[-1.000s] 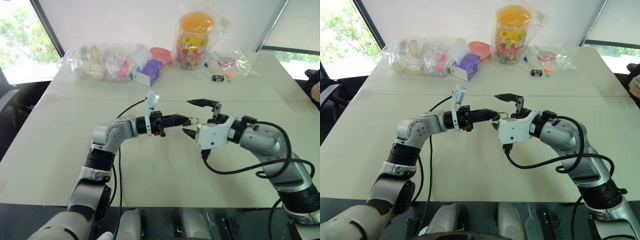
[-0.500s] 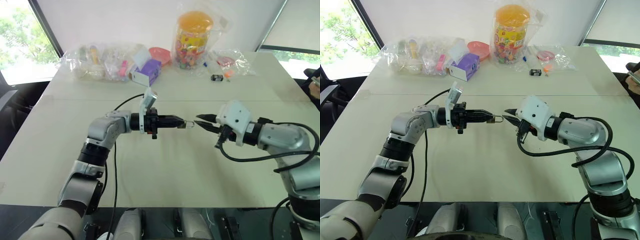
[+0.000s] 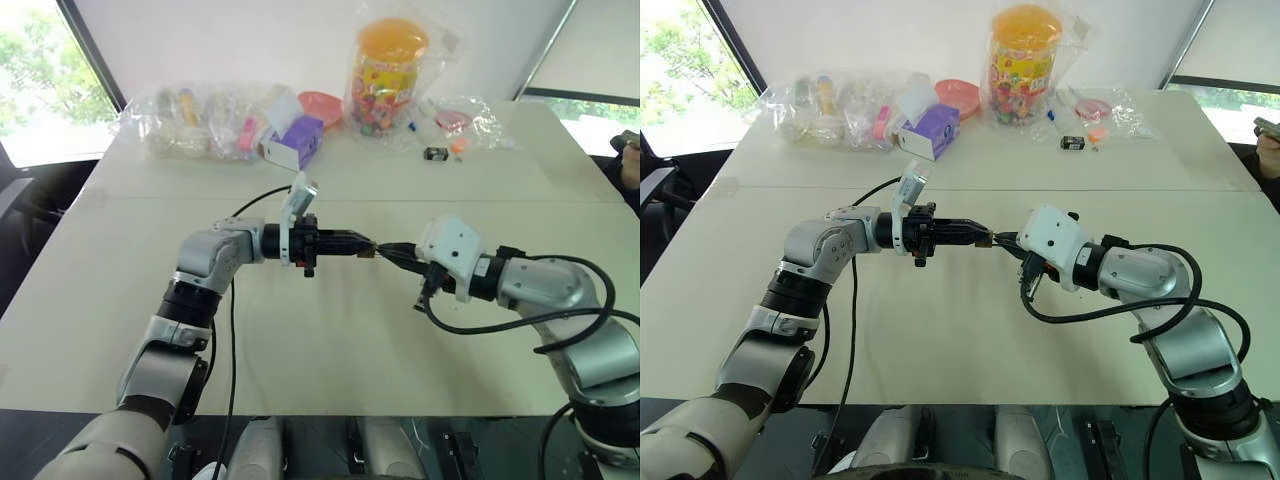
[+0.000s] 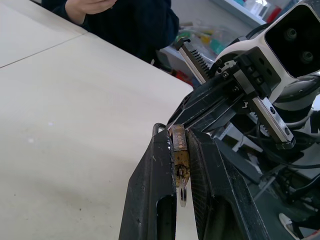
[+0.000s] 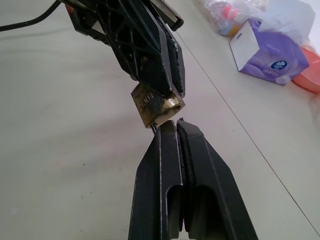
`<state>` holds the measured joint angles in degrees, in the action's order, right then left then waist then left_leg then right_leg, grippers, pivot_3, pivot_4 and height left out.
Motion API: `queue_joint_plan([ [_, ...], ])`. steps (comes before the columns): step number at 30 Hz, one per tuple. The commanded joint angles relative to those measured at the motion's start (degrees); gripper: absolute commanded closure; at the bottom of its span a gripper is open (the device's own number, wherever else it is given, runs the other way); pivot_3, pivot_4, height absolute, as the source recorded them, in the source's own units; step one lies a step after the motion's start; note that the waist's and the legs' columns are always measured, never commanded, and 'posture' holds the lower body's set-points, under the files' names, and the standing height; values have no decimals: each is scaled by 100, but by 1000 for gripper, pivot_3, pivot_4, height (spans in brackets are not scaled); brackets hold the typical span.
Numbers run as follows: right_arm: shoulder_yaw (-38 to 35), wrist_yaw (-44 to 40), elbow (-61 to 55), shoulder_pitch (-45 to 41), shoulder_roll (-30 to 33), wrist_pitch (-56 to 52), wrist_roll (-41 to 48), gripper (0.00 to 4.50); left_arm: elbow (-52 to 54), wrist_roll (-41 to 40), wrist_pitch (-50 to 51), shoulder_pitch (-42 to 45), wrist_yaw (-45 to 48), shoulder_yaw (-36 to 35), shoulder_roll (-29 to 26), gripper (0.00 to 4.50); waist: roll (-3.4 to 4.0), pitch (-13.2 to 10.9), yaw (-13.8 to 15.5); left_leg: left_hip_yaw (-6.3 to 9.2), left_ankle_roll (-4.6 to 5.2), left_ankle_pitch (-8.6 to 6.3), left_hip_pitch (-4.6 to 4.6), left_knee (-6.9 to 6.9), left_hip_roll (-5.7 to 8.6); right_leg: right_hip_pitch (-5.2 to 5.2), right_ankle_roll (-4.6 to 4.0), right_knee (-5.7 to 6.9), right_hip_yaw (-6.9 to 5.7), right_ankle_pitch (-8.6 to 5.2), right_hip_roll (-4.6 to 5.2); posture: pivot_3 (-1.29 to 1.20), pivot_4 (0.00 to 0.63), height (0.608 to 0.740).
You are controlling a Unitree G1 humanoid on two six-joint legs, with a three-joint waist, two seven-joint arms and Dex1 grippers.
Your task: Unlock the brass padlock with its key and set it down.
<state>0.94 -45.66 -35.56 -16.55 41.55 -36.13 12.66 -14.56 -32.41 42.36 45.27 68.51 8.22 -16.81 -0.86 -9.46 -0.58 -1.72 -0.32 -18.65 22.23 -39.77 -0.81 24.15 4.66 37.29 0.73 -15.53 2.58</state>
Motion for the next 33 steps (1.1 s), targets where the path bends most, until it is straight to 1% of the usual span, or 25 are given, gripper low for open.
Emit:
queue_joint_plan([
  [1,7,-126,211,66,162,308,-21,4478,208,-159,35,145,115,-128,-19,4500,0,0,1,0,0,0,16,-9,0,19,0,8,0,0,-1,0,150,735],
  [8,72,-207,577,19,307,682,-96,4478,415,-228,110,48,235,-86,-69,4500,0,0,6,0,0,0,19,-12,1,20,0,9,0,0,-2,0,150,735],
  [13,94,-269,673,-14,358,790,-116,4478,333,-169,38,74,175,-120,-34,4500,0,0,3,0,0,0,19,-13,1,20,0,10,0,0,-4,0,150,735],
  [18,-104,-322,445,458,600,735,-117,4478,51,68,-303,63,-147,-131,139,4500,0,0,42,0,0,0,19,-14,1,20,0,10,-1,0,-4,0,150,735],
  [21,-461,-342,148,1284,876,717,-157,4478,-321,361,-626,-4,-555,-63,395,4500,1,1,136,0,2,-1,22,-16,6,20,1,8,0,0,-4,0,150,735],
  [23,-626,-243,-62,1546,890,655,-104,4478,-532,445,-717,-27,-691,-41,566,4500,0,0,133,-1,3,-2,22,-19,8,19,1,8,0,0,-5,0,150,735],
  [27,-830,18,-461,1723,817,449,-72,4478,-1090,618,-845,-27,-1051,-81,984,4500,1,1,126,-2,4,-2,22,-26,8,18,13,9,2,7,-8,0,150,735],
  [30,-878,219,-681,1735,780,271,-114,4478,-1830,353,-483,168,-1526,-526,1483,4500,0,0,131,-1,4,-2,20,-27,8,16,13,10,1,7,-10,0,150,735],
  [33,-860,397,-839,1711,734,98,-119,4478,-2399,396,-399,271,-1721,-687,1795,4500,-1,0,122,-2,5,-3,21,-26,9,17,13,8,1,7,-12,0,150,735],
])
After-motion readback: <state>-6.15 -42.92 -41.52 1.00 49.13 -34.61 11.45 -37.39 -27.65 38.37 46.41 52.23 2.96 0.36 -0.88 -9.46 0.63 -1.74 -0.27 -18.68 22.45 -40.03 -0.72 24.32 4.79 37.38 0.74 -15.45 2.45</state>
